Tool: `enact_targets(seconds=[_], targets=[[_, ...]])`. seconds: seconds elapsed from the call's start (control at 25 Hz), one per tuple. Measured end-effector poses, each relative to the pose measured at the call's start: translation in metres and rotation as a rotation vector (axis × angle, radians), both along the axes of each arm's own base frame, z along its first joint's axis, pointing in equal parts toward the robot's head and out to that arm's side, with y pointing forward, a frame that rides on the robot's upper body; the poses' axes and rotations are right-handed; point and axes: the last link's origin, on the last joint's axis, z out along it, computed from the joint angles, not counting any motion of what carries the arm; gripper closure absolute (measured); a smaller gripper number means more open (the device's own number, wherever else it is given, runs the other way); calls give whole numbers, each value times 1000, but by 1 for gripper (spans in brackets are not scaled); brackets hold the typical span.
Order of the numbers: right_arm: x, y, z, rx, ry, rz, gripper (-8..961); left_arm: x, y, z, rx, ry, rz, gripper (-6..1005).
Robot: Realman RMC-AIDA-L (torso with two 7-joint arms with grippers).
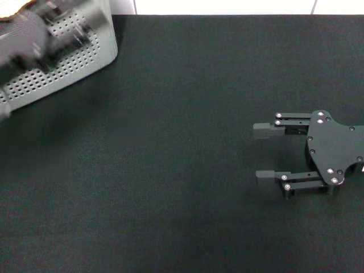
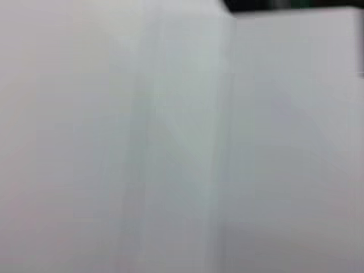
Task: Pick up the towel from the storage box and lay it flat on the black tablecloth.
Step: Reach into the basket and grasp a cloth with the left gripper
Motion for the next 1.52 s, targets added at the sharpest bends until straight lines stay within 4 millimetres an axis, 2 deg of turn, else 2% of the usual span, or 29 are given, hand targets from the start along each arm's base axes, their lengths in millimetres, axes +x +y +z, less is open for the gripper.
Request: enact_targets(seconds=[0.12, 0.48, 0.8, 1.12, 1.52], targets=[[1, -1, 0, 3, 0, -2, 230, -9, 11, 10, 87, 10, 80, 317], [4, 1, 1, 18, 3, -11, 230, -34, 44, 26, 308, 199, 289, 317], [6, 3, 4, 35, 6, -23, 230, -51, 49, 47, 413, 367, 390, 318], [4, 8, 5, 57, 3, -19, 231, -54, 50, 48, 488, 503, 370, 318], [5, 10, 6, 69, 14, -36, 231, -56, 73, 29, 548, 747, 403, 321]])
